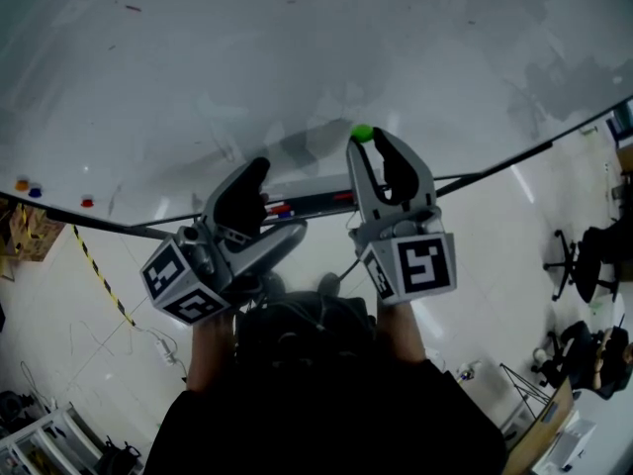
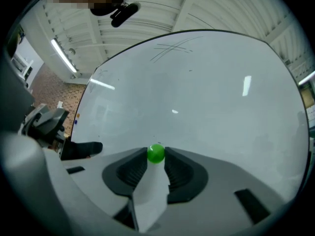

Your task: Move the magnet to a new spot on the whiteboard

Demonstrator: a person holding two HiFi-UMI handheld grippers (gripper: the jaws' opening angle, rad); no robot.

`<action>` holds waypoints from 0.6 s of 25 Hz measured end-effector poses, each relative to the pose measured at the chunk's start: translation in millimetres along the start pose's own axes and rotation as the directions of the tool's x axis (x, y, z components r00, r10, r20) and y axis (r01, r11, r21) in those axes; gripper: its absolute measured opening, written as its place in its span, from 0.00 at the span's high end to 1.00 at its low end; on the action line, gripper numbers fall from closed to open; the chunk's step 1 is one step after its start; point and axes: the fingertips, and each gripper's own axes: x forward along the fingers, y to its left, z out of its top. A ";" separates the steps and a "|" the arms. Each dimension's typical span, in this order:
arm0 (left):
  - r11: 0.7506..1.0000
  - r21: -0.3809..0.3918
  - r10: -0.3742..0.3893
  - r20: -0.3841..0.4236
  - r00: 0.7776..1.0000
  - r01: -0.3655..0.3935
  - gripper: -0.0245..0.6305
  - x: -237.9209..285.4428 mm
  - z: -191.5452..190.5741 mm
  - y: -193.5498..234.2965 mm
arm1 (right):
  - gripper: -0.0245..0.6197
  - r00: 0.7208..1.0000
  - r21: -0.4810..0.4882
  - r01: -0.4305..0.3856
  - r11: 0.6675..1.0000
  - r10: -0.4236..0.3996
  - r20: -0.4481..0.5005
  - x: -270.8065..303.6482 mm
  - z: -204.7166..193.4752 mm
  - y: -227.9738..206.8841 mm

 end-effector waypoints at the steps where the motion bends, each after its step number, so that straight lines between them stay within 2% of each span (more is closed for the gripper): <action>1: 1.000 -0.002 -0.001 -0.002 1.000 0.001 0.33 -0.7 -1.5 -0.4 | 0.75 1.000 0.013 -0.014 1.000 0.014 0.000 -2.8 -0.9 1.1; 5: 1.000 -0.016 -0.001 -0.003 1.000 0.001 0.33 0.9 -4.0 -4.7 | 0.75 0.998 0.072 -0.054 0.996 0.055 -0.016 -15.5 -4.9 2.2; 15: 1.000 -0.021 0.002 -0.002 1.000 -0.002 0.33 5.5 -7.3 -7.1 | 0.75 0.988 0.192 -0.151 0.970 0.141 0.062 -32.6 6.3 -2.3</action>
